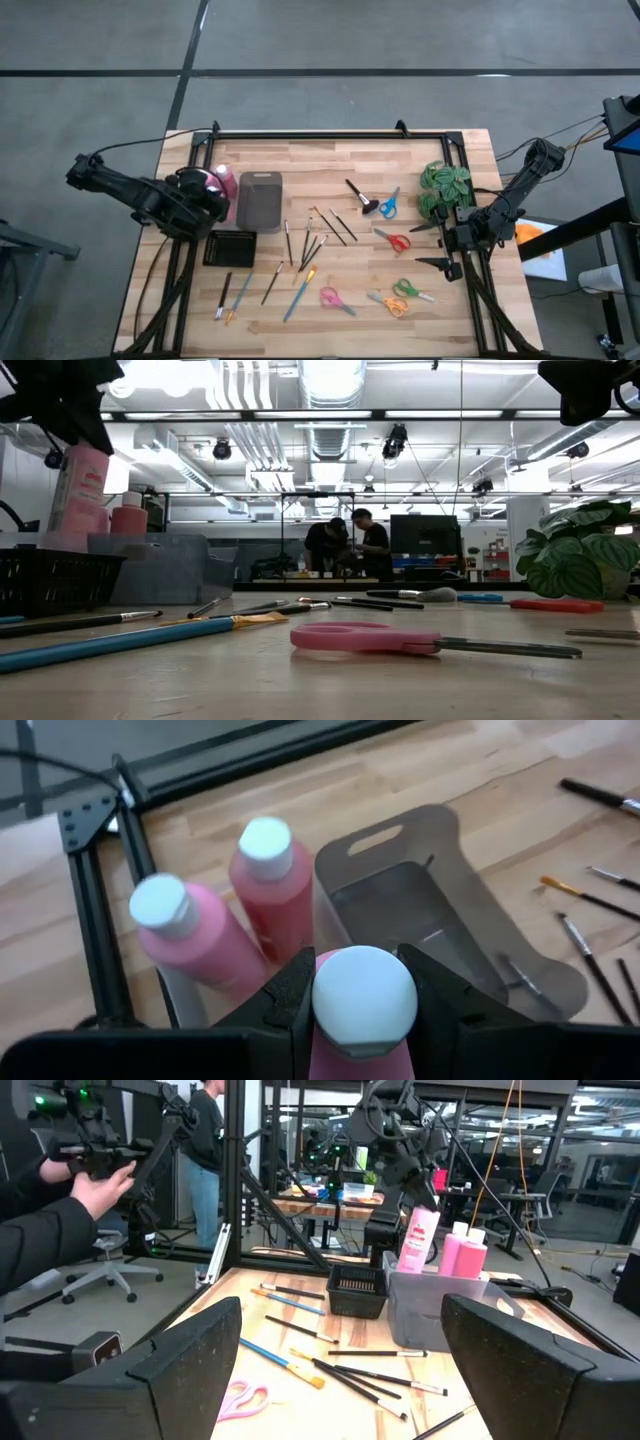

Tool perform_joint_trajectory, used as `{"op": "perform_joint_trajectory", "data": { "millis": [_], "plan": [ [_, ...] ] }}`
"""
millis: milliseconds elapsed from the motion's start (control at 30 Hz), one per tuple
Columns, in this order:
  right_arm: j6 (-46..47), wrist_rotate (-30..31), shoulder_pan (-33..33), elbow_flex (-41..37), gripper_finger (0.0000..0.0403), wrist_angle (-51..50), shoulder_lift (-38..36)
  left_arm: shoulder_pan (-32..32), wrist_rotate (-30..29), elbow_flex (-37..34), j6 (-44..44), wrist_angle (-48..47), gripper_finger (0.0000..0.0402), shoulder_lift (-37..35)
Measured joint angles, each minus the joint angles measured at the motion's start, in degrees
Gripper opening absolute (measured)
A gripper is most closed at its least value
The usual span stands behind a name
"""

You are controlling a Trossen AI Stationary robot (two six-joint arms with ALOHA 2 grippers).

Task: Pick & Place Paint Supplies
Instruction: Put the right light pink bottle into the white bin

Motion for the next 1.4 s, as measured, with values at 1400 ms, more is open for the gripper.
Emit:
{"op": "perform_joint_trajectory", "data": {
  "millis": [1400],
  "plan": [
    [0.0,0.0,0.0,0.0,0.0341,0.0,0.02,-0.04,-0.1,-11.69,-3.03,14.08,0.0188,0.0]
  ]
}}
